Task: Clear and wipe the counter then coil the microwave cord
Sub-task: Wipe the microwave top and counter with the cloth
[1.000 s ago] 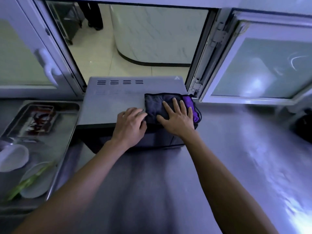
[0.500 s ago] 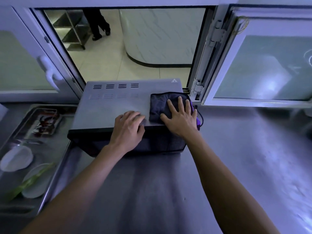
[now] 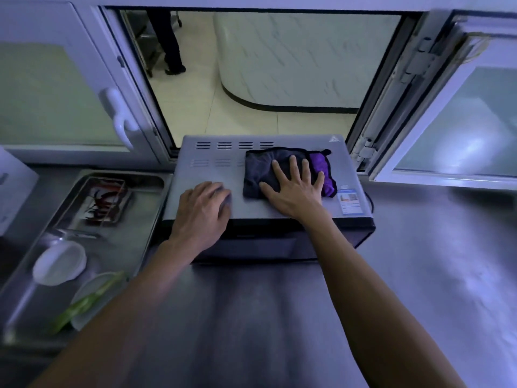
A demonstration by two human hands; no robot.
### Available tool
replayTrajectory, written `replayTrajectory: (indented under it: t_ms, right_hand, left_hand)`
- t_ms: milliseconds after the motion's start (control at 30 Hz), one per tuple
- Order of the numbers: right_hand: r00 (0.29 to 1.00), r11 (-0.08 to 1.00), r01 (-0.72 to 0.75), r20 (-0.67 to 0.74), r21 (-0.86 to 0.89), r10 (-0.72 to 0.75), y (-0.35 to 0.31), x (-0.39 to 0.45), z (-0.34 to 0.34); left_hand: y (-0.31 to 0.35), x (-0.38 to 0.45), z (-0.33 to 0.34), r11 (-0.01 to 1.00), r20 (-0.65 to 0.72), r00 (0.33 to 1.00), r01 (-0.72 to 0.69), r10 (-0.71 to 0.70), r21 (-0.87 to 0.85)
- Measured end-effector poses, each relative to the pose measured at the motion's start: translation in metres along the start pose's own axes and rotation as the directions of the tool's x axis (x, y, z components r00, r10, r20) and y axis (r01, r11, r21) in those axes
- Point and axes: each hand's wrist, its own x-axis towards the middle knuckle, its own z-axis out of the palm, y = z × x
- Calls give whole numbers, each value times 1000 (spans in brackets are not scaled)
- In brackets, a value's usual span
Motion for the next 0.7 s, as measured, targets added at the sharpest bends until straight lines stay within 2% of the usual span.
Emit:
replayTrajectory:
  t_ms: [133,233,400,700]
  right_hand:
    - [999,999,40,31,-18,-39,-52,10,10]
    - [996,997,76,39,-30,-74,-92,16,19]
    - [991,991,125,48,-40,-123,-143,15,32]
    - [985,985,167,54,-53,-164,-169,-18,42]
  left_hand:
    - [-45,-14,-15,998,-45,997,53,-55,-27]
    - [-77,-26,-25,992,-31,992,118,-119,-45]
    - [-114,-46,-34,988,-29,989,141,-143,-57]
    - [-113,-71,-42,986,-35,987,152,-155,-65]
